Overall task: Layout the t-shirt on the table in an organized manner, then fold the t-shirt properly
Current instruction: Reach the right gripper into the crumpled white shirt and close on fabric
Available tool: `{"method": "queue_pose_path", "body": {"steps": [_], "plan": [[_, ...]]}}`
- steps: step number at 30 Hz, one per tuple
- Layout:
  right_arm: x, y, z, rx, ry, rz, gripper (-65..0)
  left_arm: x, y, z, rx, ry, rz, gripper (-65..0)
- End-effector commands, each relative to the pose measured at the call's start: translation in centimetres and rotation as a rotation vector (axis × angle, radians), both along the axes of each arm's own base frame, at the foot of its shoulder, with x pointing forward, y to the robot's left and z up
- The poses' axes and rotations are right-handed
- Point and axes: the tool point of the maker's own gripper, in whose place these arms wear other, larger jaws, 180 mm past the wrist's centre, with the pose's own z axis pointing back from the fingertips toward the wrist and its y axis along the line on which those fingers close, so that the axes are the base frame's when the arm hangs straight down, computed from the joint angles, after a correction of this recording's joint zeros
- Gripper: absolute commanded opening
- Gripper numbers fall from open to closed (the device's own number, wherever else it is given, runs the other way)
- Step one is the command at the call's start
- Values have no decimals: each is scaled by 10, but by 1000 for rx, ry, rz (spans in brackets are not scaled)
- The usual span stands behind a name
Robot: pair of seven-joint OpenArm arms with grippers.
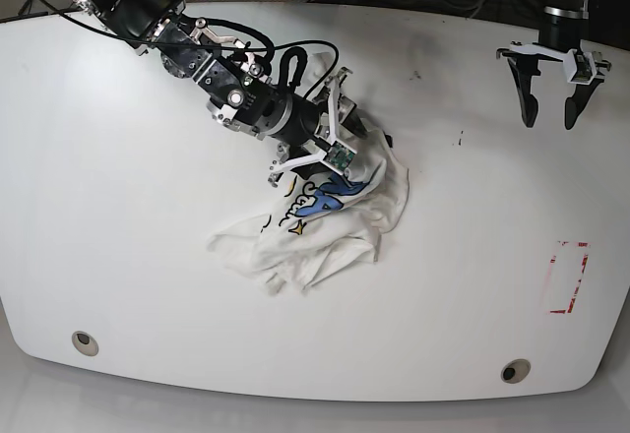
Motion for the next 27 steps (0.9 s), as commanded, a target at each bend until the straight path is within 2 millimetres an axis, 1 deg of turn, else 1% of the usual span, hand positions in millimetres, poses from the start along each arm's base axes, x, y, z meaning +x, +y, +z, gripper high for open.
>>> {"method": "queue_pose_path", "body": {"steps": [1,5,11,14,16,20,27], "plan": [[7,0,6,12,-27,-2,-343,1,1,12,6,-43,-4,-265],[3,0,2,6,-18,7,-343,-2,1,10,6,-36,-4,-265],[-17,7,-12,-23,16,62,-343,-2,1,10,6,-36,-4,-265],[-28,7,-20,-31,41,77,-343,-2,1,10,6,-36,-4,-265],[-33,8,-22,-30,52,77,-343,-2,1,10,5,-34,-3,-265],[-35,7,-26,-51,38,80,-343,-3,1,9,5,-33,-3,-265],[-30,8,-26,-95,-28,79,-343,-3,1,9,5,-31,-3,-265]]}}
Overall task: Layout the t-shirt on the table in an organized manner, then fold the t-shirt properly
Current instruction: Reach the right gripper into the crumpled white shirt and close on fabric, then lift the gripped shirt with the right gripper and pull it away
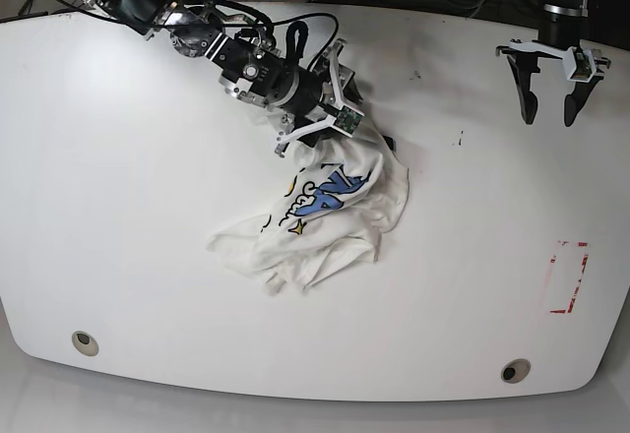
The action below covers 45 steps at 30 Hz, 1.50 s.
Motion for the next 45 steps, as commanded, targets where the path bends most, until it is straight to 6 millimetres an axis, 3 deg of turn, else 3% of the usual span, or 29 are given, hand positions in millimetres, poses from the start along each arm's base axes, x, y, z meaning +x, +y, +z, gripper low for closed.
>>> {"method": "queue_pose_path", "body": {"steps": [1,10,20,30,39,45], "plan": [[9,5,11,15,-56,6,-343,1,1,12,7,-43,-4,-265],[15,-1,-13,-61,-57,-14,-368,0,2,12,8,-41,-3,-265],[15,-1,-15,-62,-52,-16,-631,-2,2,10,8,-35,-3,-265],[7,16,18,29,-92,-4,-650,-4,3,4,1,-20,2,-265],[14,5,67,204,-102,-136,-650,-8,7,-8,-8,11,15,-265],[23,0,80,317,-61,-235,-650,-9,8,-10,-9,18,15,-265]]}}
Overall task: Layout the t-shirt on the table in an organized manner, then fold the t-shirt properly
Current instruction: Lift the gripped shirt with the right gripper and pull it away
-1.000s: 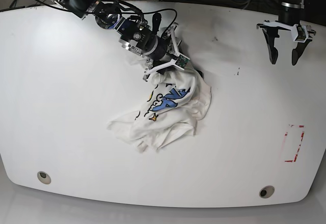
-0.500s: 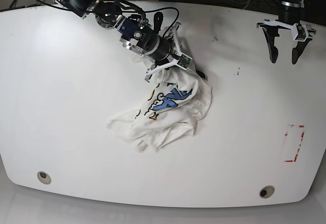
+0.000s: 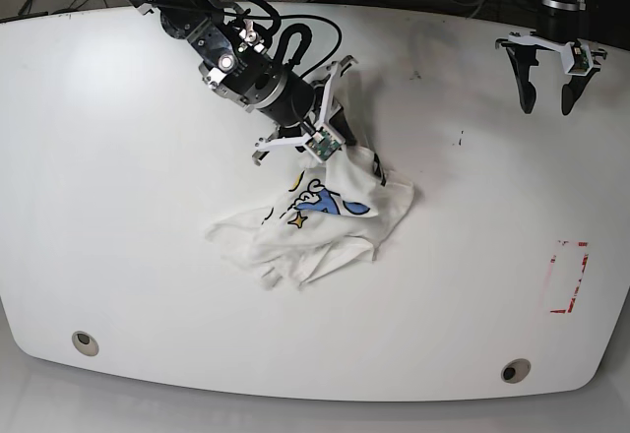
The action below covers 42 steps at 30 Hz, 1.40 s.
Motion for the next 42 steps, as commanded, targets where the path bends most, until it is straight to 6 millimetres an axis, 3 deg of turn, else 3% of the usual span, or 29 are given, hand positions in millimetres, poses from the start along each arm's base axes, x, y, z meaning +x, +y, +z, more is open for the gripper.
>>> {"method": "queue_pose_path", "body": {"steps": [1,10,18,27,31,35,42], "plan": [[4,7,18,75,-35,-3,-650,2,1,12,8,-45,-9,-265],[10,15,26,174,10,-92,-650,3,2,13,10,-47,-9,-265],[54,-41,42,230,-52,-350,-650,3,4,14,18,-45,-15,-265],[82,-114,55,173,-144,-483,-650,4,-1,11,51,-25,-50,-265],[92,-150,70,201,-191,-545,-650,6,-26,6,15,-11,-151,-265],[100,-184,85,216,-221,-603,-650,14,-44,17,-10,-47,-223,-265],[103,-206,101,260,-222,-628,-650,37,-77,36,-30,-128,-304,-265]]}}
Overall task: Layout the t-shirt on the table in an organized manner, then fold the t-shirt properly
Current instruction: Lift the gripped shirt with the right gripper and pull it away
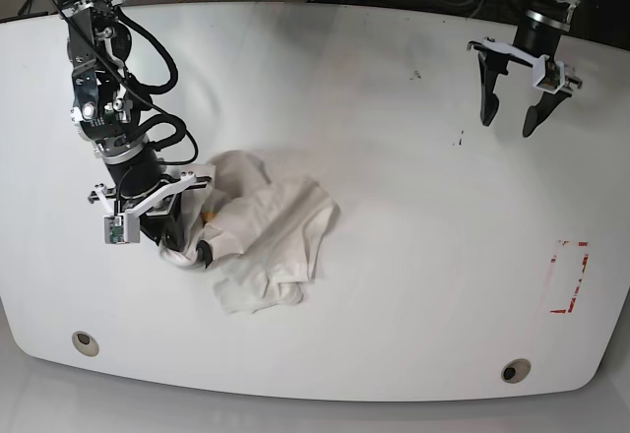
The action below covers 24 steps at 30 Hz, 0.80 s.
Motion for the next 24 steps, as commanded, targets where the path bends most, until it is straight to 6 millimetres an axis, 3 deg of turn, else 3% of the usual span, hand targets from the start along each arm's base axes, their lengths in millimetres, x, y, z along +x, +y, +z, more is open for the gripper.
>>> {"method": "queue_pose_path", "body": {"steps": [1,8,12,24], "plan": [[3,2,21,22,-62,24,-650,6,-8,22,-12,-78,-27,-265],[2,10,29,122,-51,57,-650,23,-27,23,42,-85,-83,-265],[10,20,47,213,-76,88,-650,26,-30,21,63,-86,-83,-265],[44,44,139,376,-268,181,-650,37,-29,29,71,-120,-82,-265]]}}
